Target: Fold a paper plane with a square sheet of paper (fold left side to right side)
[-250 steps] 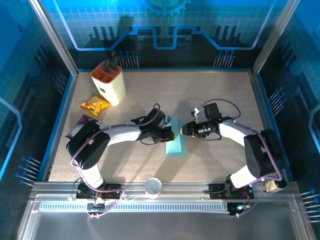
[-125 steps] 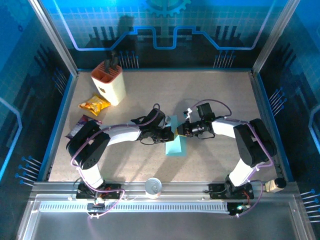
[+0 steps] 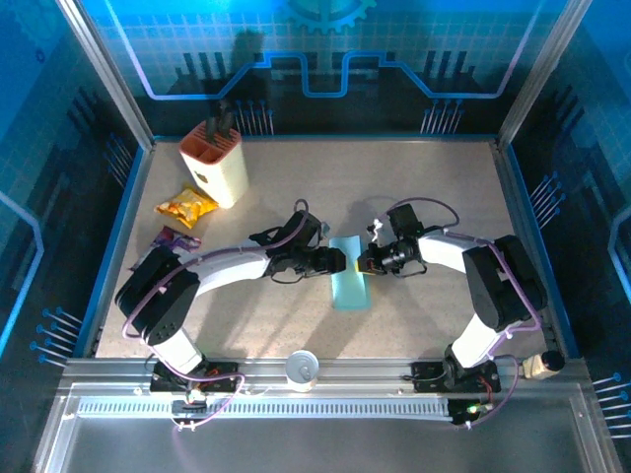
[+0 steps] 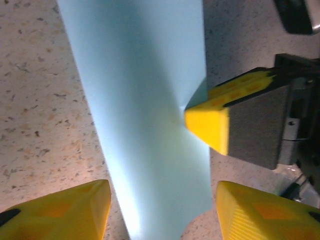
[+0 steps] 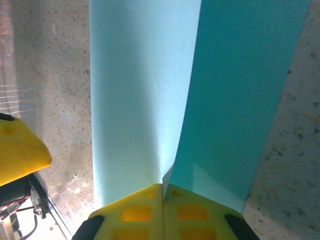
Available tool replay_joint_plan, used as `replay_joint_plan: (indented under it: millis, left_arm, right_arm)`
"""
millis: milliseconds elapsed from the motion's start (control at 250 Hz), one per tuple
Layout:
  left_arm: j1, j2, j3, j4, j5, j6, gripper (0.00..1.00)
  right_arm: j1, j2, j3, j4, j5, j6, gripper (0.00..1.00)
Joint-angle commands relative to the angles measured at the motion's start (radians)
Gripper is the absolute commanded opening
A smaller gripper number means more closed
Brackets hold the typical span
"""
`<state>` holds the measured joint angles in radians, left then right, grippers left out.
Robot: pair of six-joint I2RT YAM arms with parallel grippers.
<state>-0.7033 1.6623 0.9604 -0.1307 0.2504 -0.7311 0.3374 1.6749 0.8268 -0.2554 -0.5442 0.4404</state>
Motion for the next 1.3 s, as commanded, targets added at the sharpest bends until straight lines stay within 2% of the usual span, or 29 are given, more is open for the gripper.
replay_joint_plan:
  millis: [0,100,264,368,559,727,1019,1155,1295]
  left_arm:
    - [0.001,0.039,0.028,-0.05,-0.016,0.005,0.64]
    - [-0.005,0.073,0.047,-0.053,-0.006,0.006,0.66]
    - [-0.019,0.122,0.079,-0.058,-0.009,0.005,0.65]
    - [-0.021,0.149,0.087,-0.053,-0.013,-0.003,0.61]
    - [-0.028,0.196,0.112,-0.084,-0.034,0.001,0.47]
    - [-0.038,0.233,0.125,-0.124,-0.068,0.015,0.41]
    - [-0.076,0.297,0.185,-0.229,-0.124,0.053,0.41]
    - [-0.078,0.314,0.196,-0.231,-0.126,0.037,0.45]
    - [-0.081,0.332,0.209,-0.243,-0.136,0.019,0.47]
  right_arm:
    - [0.015,-0.014,0.021,-0.056,0.039,-0.021,0.01]
    - [0.018,-0.014,0.016,-0.048,0.035,-0.02,0.01]
    - [0.018,-0.013,0.019,-0.052,0.032,-0.025,0.01]
    - [0.019,-0.014,0.019,-0.053,0.033,-0.027,0.02]
    - [0.018,-0.012,0.021,-0.057,0.033,-0.026,0.04]
    - [0.011,-0.048,0.022,-0.087,0.058,-0.033,0.2]
    - [-0.103,-0.218,-0.013,-0.166,0.125,-0.049,0.45]
    - [-0.147,-0.28,-0.024,-0.199,0.15,-0.061,0.5]
    - [-0.164,-0.316,-0.036,-0.208,0.166,-0.06,0.51]
